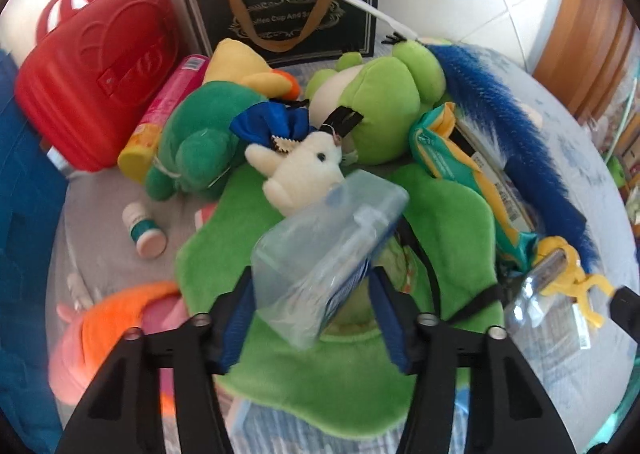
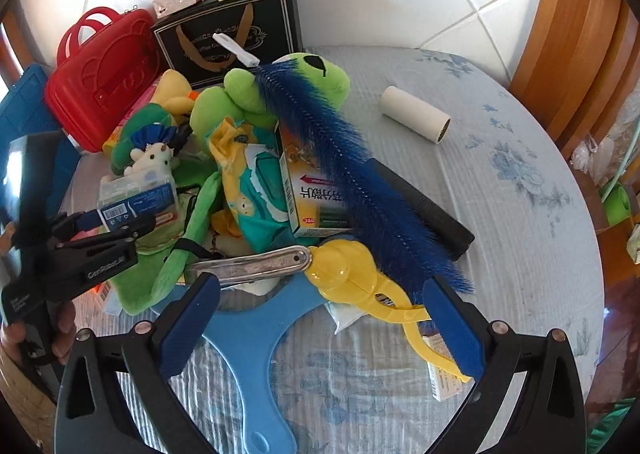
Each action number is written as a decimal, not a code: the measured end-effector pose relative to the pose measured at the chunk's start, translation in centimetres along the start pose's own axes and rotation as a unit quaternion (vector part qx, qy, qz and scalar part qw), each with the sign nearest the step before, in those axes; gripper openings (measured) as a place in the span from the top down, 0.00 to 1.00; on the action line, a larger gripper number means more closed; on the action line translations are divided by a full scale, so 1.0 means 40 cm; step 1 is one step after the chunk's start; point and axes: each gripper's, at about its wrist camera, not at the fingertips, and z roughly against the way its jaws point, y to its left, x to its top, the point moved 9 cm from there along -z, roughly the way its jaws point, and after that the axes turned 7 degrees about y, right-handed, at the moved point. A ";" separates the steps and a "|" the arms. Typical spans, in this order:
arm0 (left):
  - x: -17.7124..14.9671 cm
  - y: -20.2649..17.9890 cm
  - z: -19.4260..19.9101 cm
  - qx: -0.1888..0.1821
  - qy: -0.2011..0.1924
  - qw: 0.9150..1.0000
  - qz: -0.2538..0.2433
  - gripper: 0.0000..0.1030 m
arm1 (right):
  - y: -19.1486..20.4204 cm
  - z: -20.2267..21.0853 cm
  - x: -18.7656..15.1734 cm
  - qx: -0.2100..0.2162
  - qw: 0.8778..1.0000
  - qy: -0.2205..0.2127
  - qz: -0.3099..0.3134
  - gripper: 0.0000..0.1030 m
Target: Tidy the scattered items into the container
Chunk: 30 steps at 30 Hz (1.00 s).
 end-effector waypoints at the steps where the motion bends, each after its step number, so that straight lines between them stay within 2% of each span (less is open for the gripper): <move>1: -0.010 -0.001 0.014 0.002 -0.005 1.000 0.001 0.55 | 0.003 -0.002 -0.001 0.002 1.000 0.000 0.001 0.00; 4: -0.050 -0.007 0.060 0.012 -0.018 1.000 0.002 0.61 | 0.011 -0.007 -0.011 0.008 1.000 0.001 0.005 0.00; 8: -0.119 -0.006 0.100 0.001 -0.019 1.000 0.021 0.62 | 0.022 -0.019 -0.023 0.030 1.000 -0.001 0.010 0.00; 10: -0.158 -0.006 0.098 0.004 -0.011 1.000 0.025 0.64 | 0.026 -0.035 -0.012 0.029 0.999 -0.001 0.019 0.20; 11: -0.179 -0.006 0.093 0.007 -0.005 1.000 0.027 0.64 | 0.026 -0.041 -0.001 0.028 0.999 -0.006 0.020 0.40; 12: -0.204 -0.006 0.086 0.009 0.003 1.000 0.029 0.64 | 0.025 -0.048 0.012 0.029 0.999 -0.011 0.019 0.44; 15: -0.268 -0.007 0.058 0.012 0.026 0.999 0.031 0.66 | 0.026 -0.094 0.056 0.026 0.999 -0.018 0.023 0.44; 17: -0.299 -0.008 0.044 0.015 0.039 0.999 0.030 0.67 | 0.039 -0.149 0.051 0.018 0.999 0.017 0.042 0.44; 20: -0.330 -0.013 0.025 0.015 0.053 0.998 0.028 0.68 | 0.073 -0.153 -0.003 0.029 0.996 0.049 0.068 0.44; 24: -0.342 -0.015 0.009 0.018 0.060 0.998 0.022 0.68 | 0.130 -0.160 -0.152 0.066 0.984 0.132 0.101 0.44; 26: -0.351 -0.014 0.007 0.016 0.064 0.998 0.016 0.67 | 0.149 -0.151 -0.206 0.088 0.980 0.146 0.104 0.44; 28: -0.357 -0.013 0.018 0.009 0.064 0.998 0.009 0.60 | 0.147 -0.130 -0.231 0.095 0.981 0.138 0.096 0.44; 30: -0.363 -0.010 0.035 0.006 0.057 0.998 0.005 0.40 | 0.129 -0.113 -0.233 0.088 0.985 0.122 0.084 0.44</move>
